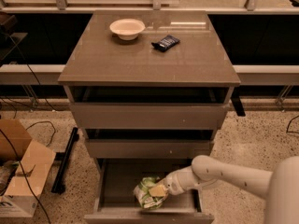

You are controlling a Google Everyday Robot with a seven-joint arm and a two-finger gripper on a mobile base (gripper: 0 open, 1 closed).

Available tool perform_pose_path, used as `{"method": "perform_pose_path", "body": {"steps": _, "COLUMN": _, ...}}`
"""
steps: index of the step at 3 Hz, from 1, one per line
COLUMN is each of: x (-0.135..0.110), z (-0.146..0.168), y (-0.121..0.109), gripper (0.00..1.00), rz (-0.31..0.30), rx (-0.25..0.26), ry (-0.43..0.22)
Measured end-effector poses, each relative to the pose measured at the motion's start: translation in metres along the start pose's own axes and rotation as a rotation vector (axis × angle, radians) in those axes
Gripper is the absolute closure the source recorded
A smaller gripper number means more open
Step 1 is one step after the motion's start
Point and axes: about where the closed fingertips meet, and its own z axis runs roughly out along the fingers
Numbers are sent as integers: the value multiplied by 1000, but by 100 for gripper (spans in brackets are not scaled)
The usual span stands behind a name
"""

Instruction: Pick green jalapeno chip bag from bottom drawer and place on counter

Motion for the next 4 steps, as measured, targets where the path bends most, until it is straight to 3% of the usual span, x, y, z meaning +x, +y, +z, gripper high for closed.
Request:
{"method": "perform_pose_path", "body": {"steps": 1, "x": -29, "z": -67, "y": 64, "gripper": 100, "rz": -175, "rx": -49, "ry": 14}}
{"method": "perform_pose_path", "body": {"steps": 2, "x": -60, "z": -147, "y": 129, "gripper": 100, "rz": -390, "rx": -66, "ry": -1}}
{"method": "perform_pose_path", "body": {"steps": 3, "x": -105, "z": -227, "y": 179, "gripper": 100, "rz": -597, "rx": -19, "ry": -59}}
{"method": "perform_pose_path", "body": {"steps": 4, "x": -155, "z": -289, "y": 208, "gripper": 100, "rz": -746, "rx": 57, "ry": -94}}
